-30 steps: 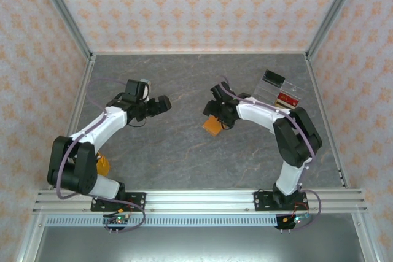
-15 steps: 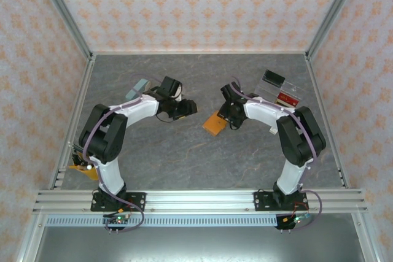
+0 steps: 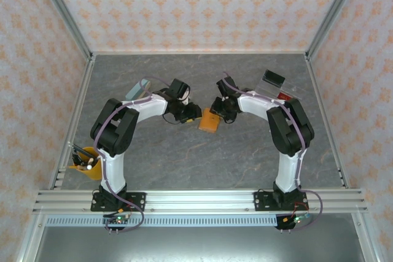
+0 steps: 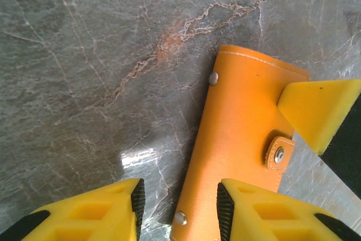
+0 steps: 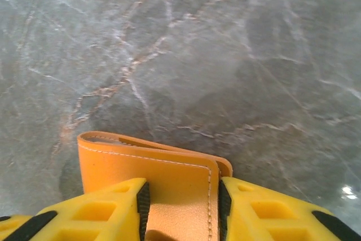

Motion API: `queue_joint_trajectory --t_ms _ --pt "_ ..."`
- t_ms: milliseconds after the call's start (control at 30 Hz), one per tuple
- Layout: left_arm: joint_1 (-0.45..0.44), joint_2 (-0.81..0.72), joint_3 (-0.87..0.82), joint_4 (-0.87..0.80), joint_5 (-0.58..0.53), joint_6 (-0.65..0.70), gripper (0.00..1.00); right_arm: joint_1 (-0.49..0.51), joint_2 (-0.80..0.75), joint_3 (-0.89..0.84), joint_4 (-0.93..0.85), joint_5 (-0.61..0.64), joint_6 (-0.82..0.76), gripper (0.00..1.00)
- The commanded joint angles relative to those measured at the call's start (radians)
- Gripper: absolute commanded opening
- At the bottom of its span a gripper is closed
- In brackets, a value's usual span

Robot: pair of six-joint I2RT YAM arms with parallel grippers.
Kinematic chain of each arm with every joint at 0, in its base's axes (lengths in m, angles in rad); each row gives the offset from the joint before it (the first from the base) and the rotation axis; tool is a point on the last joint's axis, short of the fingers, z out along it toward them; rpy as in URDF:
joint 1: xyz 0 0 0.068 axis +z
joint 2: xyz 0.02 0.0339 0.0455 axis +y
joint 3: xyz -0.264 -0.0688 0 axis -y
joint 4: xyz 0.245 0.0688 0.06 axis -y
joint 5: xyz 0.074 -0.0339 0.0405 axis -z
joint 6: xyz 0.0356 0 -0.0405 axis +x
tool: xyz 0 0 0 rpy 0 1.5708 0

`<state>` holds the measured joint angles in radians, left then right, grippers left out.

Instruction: Take the credit cards out of the card holder

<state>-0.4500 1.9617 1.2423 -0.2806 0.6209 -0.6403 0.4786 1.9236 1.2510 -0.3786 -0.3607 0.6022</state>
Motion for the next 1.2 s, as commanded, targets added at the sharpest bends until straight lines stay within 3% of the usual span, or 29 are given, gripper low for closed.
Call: queue_joint_trajectory --t_ms 0,200,633,1167 --pt "-0.001 -0.007 -0.021 0.006 0.015 -0.029 0.42 -0.001 -0.012 0.016 -0.014 -0.007 -0.056 0.4" --pt "-0.001 0.01 -0.027 0.047 0.081 -0.053 0.42 -0.001 -0.1 -0.033 -0.065 0.069 -0.053 0.46" --pt "0.0 0.073 0.002 0.096 0.194 -0.076 0.39 -0.001 -0.041 -0.078 0.004 -0.077 -0.013 0.3" --pt "0.022 0.088 -0.058 0.372 0.368 -0.227 0.38 -0.002 -0.018 -0.114 0.066 -0.102 -0.01 0.3"
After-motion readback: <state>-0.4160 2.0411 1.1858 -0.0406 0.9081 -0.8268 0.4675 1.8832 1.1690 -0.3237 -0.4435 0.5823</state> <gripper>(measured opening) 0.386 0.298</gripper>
